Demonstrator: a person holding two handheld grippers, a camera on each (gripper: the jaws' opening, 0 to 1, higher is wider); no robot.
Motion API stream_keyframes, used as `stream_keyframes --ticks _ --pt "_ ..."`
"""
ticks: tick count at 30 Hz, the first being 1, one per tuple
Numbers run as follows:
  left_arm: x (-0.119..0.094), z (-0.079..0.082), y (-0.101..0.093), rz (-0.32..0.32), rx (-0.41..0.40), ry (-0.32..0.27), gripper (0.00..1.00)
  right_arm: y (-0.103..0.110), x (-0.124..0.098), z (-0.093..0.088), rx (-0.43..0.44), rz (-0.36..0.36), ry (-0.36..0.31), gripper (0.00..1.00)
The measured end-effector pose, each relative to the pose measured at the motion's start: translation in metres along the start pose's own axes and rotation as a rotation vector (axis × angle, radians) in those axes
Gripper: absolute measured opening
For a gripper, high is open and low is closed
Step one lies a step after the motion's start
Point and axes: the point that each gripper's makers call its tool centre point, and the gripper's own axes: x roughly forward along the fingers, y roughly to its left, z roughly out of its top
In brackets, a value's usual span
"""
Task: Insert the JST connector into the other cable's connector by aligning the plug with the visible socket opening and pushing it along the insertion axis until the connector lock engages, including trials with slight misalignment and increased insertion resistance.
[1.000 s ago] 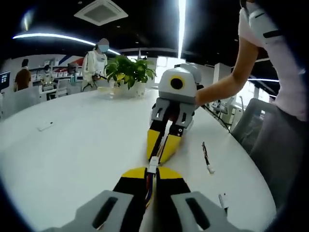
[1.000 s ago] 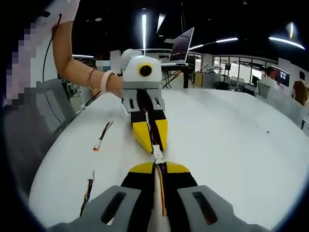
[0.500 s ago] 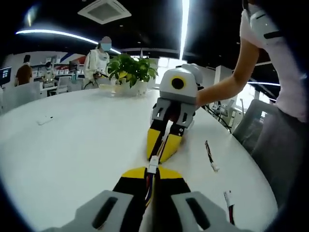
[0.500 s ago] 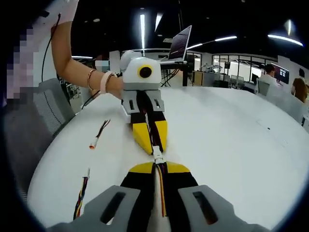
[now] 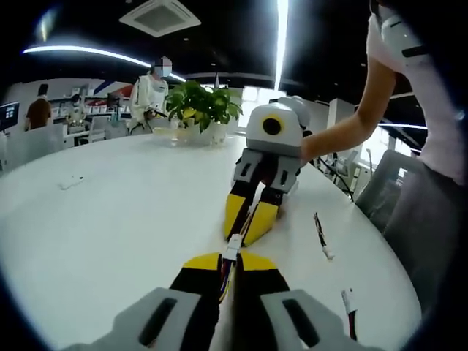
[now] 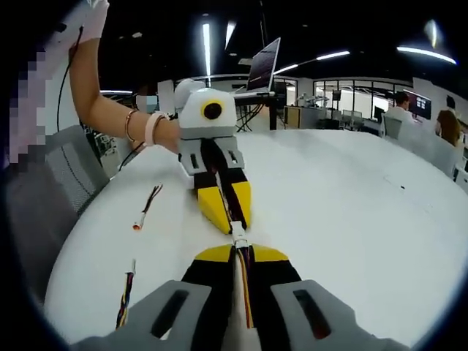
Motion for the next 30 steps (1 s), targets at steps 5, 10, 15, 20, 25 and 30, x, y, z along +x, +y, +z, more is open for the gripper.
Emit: stream_keyframes --ticks 5,10,15,20,25,30 --pt "-0.001 0.001 0.003 0.023 -0.032 -0.01 0.04 0.003 -0.001 0.001 0.009 -0.009 0.0 0.11" --pt "-0.008 0.01 0.003 0.039 -0.037 -0.026 0.07 0.003 -0.01 0.009 0.007 -0.034 -0.013 0.13" --pt "-0.019 0.021 -0.002 0.049 -0.017 -0.038 0.08 0.012 -0.026 0.03 0.01 -0.047 -0.06 0.12" --pt "-0.028 0.034 -0.014 0.047 -0.011 -0.05 0.11 0.023 -0.041 0.046 -0.015 -0.069 -0.077 0.12" --pt "-0.038 0.04 -0.024 0.059 0.022 -0.023 0.13 0.028 -0.05 0.051 -0.034 -0.08 -0.075 0.13" --pt "-0.044 0.045 -0.041 0.059 0.052 -0.005 0.13 0.042 -0.056 0.056 -0.05 -0.076 -0.071 0.12"
